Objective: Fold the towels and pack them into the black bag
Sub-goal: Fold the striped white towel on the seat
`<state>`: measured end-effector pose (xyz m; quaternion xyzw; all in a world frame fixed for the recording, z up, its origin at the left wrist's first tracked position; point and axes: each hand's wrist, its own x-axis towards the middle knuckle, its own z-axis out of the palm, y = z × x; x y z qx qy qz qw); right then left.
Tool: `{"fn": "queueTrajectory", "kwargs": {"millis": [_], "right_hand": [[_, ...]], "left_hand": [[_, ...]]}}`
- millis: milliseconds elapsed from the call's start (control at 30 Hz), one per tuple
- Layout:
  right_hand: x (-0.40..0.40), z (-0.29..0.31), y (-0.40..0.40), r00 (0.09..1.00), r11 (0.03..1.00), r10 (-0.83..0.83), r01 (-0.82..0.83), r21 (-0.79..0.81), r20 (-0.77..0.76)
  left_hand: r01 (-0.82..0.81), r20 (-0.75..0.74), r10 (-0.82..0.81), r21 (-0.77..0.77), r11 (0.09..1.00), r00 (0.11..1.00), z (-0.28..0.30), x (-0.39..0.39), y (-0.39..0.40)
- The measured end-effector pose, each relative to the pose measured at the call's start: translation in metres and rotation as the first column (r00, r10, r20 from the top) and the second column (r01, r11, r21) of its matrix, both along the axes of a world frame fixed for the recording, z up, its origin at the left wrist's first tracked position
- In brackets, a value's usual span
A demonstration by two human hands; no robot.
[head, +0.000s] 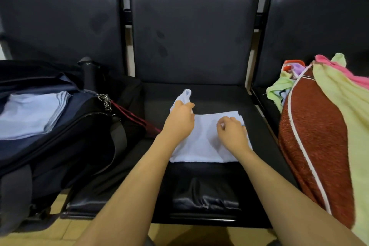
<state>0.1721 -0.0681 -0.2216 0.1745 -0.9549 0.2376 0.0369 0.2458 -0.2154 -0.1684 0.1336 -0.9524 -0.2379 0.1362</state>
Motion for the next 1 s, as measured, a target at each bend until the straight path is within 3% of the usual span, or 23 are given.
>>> {"fn": "queueTrajectory", "kwargs": {"millis": [167, 233, 367, 500, 567, 633, 700, 767, 900, 1000], "right_hand": [[-0.001, 0.007, 0.037, 0.992, 0.999, -0.032, 0.036, -0.032, 0.126], [-0.004, 0.010, 0.045, 0.991, 0.994, -0.061, 0.072, -0.088, 0.119], [-0.008, 0.009, 0.054, 0.996, 0.996, -0.076, 0.078, -0.051, 0.038], [-0.010, 0.003, 0.062, 0.994, 0.990, -0.113, 0.111, -0.091, -0.015], [-0.011, 0.002, 0.062, 0.994, 0.989, -0.110, 0.111, -0.096, 0.011], [-0.012, 0.003, 0.059, 0.995, 0.996, -0.094, 0.094, -0.009, 0.038], [-0.013, 0.004, 0.055, 0.996, 0.982, -0.087, 0.084, 0.169, 0.012], [-0.013, 0.006, 0.054, 0.995, 0.953, -0.095, 0.099, 0.286, -0.028], [-0.009, 0.003, 0.052, 0.994, 0.938, -0.076, 0.098, 0.333, -0.078], [-0.004, 0.001, 0.049, 0.988, 0.944, -0.102, 0.132, 0.304, -0.114]], "left_hand": [[0.077, -0.044, -0.072, 0.105, 0.991, 0.996, -0.007, -0.019, 0.040], [0.128, -0.060, -0.120, 0.143, 0.981, 0.991, -0.011, -0.027, 0.054], [0.185, -0.073, -0.170, 0.304, 0.935, 0.983, -0.025, -0.038, 0.077], [0.215, 0.104, -0.289, 0.447, 0.868, 0.952, -0.043, -0.041, 0.092], [0.172, 0.099, -0.247, 0.475, 0.863, 0.964, -0.047, -0.039, 0.091], [0.087, 0.046, -0.114, 0.392, 0.916, 0.992, -0.049, -0.036, 0.084], [-0.070, 0.056, 0.063, 0.148, 0.986, 0.996, -0.052, -0.030, 0.075], [-0.221, 0.137, 0.224, -0.033, 0.975, 0.965, -0.056, -0.022, 0.066], [-0.231, 0.312, 0.251, -0.101, 0.968, 0.916, -0.069, -0.011, 0.059], [-0.228, 0.316, 0.252, -0.111, 0.967, 0.915, -0.071, -0.012, 0.059]]}}
